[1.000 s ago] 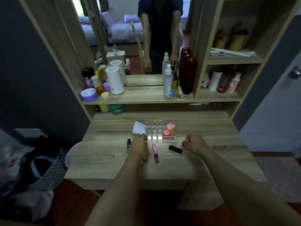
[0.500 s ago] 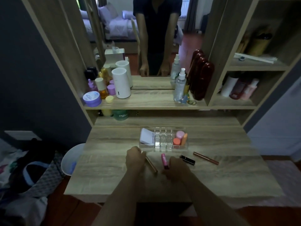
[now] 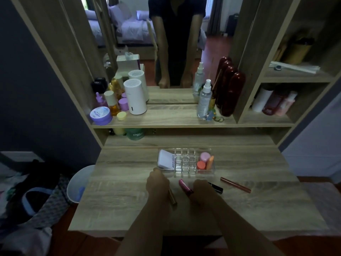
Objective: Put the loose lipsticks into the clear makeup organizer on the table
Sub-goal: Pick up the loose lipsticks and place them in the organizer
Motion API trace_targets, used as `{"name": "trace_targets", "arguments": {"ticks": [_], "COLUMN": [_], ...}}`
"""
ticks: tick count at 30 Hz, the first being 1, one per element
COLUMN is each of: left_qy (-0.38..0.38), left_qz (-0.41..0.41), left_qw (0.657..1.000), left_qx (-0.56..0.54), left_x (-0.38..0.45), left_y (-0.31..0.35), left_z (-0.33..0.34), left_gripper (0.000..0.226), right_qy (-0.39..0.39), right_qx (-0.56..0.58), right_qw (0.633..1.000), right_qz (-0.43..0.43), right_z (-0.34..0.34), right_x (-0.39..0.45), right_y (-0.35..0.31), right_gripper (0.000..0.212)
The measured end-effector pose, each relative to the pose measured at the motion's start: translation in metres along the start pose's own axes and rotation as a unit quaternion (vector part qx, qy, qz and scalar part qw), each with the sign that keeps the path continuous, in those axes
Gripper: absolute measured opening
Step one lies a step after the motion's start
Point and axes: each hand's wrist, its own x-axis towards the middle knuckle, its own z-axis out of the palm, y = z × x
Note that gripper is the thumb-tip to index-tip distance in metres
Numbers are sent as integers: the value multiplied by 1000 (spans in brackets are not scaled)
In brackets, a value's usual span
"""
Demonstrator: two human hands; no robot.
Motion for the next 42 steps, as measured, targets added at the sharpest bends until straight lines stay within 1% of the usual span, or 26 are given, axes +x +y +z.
{"name": "trace_targets", "arguments": {"ticks": [3,4,6,8,10,11,12,13,14,16,18,20,22,28,31,36,39,42], "left_qy": [-17,-28,-50,-65,-63,-56,-45,-32,-18,8,32,56,64,49,50,48,43,15], "left_qz": [-15,-20,-16,13,74,106,135,158,179,215,226,225,231,242,241,245,231,224], "left_qw": [1000,999,999,998,995,992,988,984,978,964,952,945,942,948,951,957,960,961], "left_qx": [16,15,13,-2,-30,-45,-61,-80,-105,-157,-204,-229,-235,-200,-185,-148,-155,-159], "left_x": [2,2,2,2,3,5,6,8,11,16,22,28,34,47,51,55,57,57], "left_y": [1,0,-1,-1,2,6,12,20,30,49,67,79,85,83,82,82,83,82], "left_z": [1,2,2,-2,-9,-15,-21,-29,-36,-48,-56,-60,-60,-43,-39,-33,-29,-25], "left_gripper": [35,38,40,34,24,24,26,26,23,13,7,15,22,20,21,16,17,17], "right_qy": [9,12,20,31,48,63,84,109,137,201,256,286,300,274,262,208,190,180], "right_qx": [45,63,60,45,37,36,40,53,77,123,136,123,98,23,10,-9,-40,-72], "right_qw": [999,998,997,997,996,995,992,989,983,967,951,943,940,950,954,970,972,972], "right_qz": [-11,-17,-41,-52,-66,-73,-82,-87,-91,-97,-104,-117,-133,-148,-146,-127,-135,-133], "right_z": [-16,-23,-40,-57,-71,-77,-84,-90,-95,-102,-104,-104,-101,-93,-95,-99,-99,-99], "right_x": [2,3,5,6,8,11,12,13,16,22,27,34,42,57,61,68,73,76], "right_y": [0,-1,-2,-3,-5,-5,-7,-9,-12,-20,-27,-33,-35,-29,-26,-27,-31,-35], "right_gripper": [45,44,40,34,22,13,10,18,20,7,10,13,15,14,13,18,19,21]}}
